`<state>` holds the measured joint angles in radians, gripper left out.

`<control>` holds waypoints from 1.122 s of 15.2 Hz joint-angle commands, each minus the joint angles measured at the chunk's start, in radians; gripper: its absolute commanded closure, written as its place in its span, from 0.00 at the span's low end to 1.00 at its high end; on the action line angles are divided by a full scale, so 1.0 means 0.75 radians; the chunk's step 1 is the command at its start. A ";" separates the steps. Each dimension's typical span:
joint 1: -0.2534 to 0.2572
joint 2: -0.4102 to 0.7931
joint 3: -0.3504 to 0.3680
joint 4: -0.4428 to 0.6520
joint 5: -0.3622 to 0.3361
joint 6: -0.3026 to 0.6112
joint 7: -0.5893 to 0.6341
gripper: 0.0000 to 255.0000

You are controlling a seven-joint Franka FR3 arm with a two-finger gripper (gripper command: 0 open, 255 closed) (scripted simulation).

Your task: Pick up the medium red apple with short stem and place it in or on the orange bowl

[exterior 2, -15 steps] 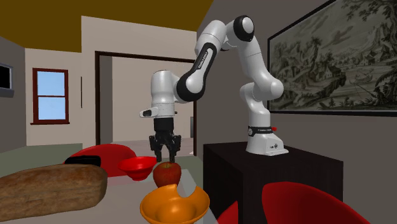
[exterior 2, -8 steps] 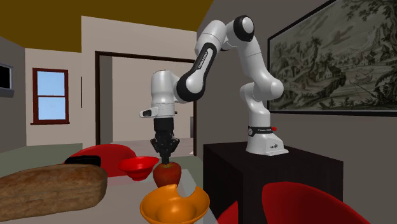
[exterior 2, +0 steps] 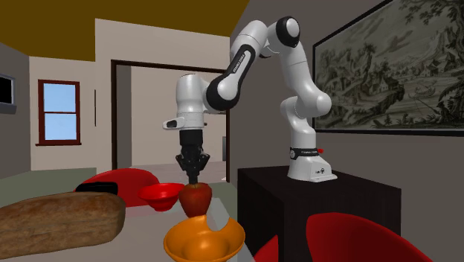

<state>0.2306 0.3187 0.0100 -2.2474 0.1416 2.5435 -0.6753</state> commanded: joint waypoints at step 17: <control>0.003 -0.251 -0.013 0.040 -0.038 -0.290 0.043 1.00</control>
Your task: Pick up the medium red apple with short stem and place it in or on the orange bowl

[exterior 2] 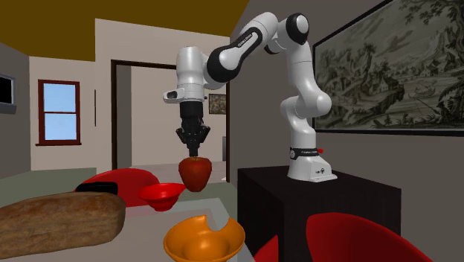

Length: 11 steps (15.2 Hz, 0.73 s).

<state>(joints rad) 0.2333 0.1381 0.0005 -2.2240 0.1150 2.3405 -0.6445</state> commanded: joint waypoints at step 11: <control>0.079 -0.062 0.063 0.143 -0.022 -0.192 0.172 1.00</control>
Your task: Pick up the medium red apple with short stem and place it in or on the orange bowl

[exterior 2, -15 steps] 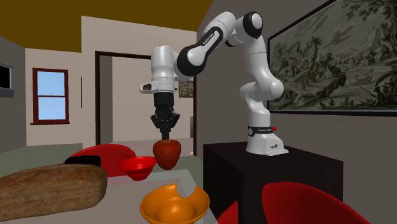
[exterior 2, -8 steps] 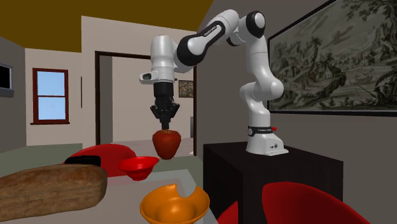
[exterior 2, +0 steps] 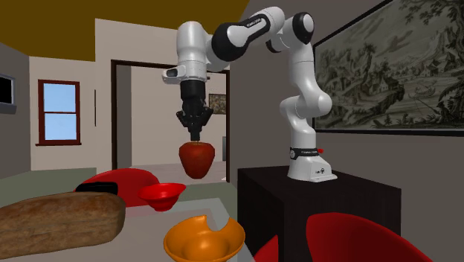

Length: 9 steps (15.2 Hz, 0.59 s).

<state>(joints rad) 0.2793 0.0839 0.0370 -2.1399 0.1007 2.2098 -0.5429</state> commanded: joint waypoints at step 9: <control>0.157 0.110 0.118 0.309 -0.037 -0.176 0.308 1.00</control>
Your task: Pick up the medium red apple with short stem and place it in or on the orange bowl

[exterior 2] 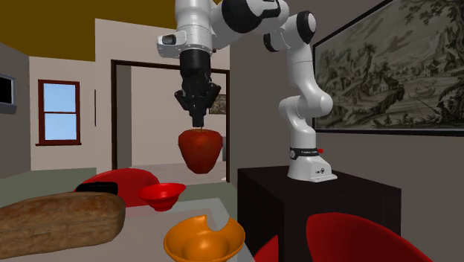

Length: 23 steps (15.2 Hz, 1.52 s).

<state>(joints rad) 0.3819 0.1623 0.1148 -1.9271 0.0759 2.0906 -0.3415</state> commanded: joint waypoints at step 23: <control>0.054 0.208 0.025 -0.070 -0.025 0.283 0.074 1.00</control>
<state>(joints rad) 0.4216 0.3090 0.1339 -1.9757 0.0579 2.2887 -0.2862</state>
